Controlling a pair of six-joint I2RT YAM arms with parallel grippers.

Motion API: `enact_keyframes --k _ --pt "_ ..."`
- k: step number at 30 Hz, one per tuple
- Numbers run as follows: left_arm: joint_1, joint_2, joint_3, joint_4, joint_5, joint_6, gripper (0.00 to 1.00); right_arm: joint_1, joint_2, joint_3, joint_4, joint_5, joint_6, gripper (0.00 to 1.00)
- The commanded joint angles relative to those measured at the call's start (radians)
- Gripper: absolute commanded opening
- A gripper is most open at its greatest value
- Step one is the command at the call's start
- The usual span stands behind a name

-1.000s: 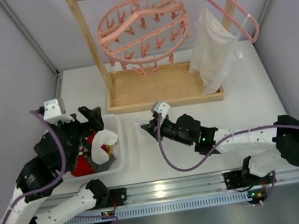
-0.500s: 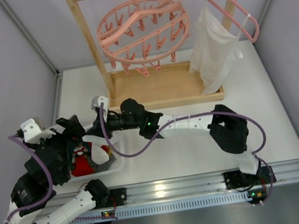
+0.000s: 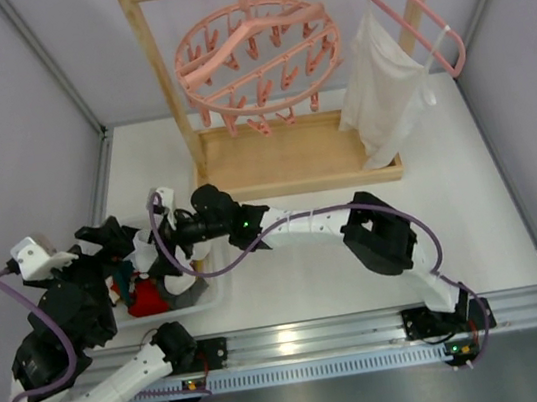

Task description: Remove the socks clipped to the hanger

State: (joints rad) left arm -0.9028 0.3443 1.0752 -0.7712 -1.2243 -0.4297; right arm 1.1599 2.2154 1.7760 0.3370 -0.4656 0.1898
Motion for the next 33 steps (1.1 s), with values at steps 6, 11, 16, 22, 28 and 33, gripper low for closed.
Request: enact_keyframes --k 6,11,16,22,28,33 --pt "0.018 0.093 -0.012 0.013 0.072 0.012 0.98 -0.078 -0.371 -0.358 0.114 0.180 0.007 0.99" --pt "0.082 0.192 -0.014 0.062 0.311 0.061 0.98 -0.126 -0.613 -0.625 0.109 0.402 0.005 0.99" --pt "0.351 0.300 -0.055 0.199 0.757 0.129 0.98 -0.166 -0.824 -0.823 -0.028 0.759 0.004 1.00" --pt "0.910 0.381 -0.096 0.306 1.383 0.072 0.98 -0.242 -1.065 -0.915 -0.243 0.990 -0.010 0.99" --pt "1.001 0.426 -0.104 0.302 1.431 0.140 0.98 -0.411 -1.315 -0.949 -0.542 1.041 -0.007 0.99" --pt "0.934 0.401 -0.118 0.297 1.349 0.201 0.98 -0.525 -1.497 -0.909 -0.752 1.053 -0.033 0.99"
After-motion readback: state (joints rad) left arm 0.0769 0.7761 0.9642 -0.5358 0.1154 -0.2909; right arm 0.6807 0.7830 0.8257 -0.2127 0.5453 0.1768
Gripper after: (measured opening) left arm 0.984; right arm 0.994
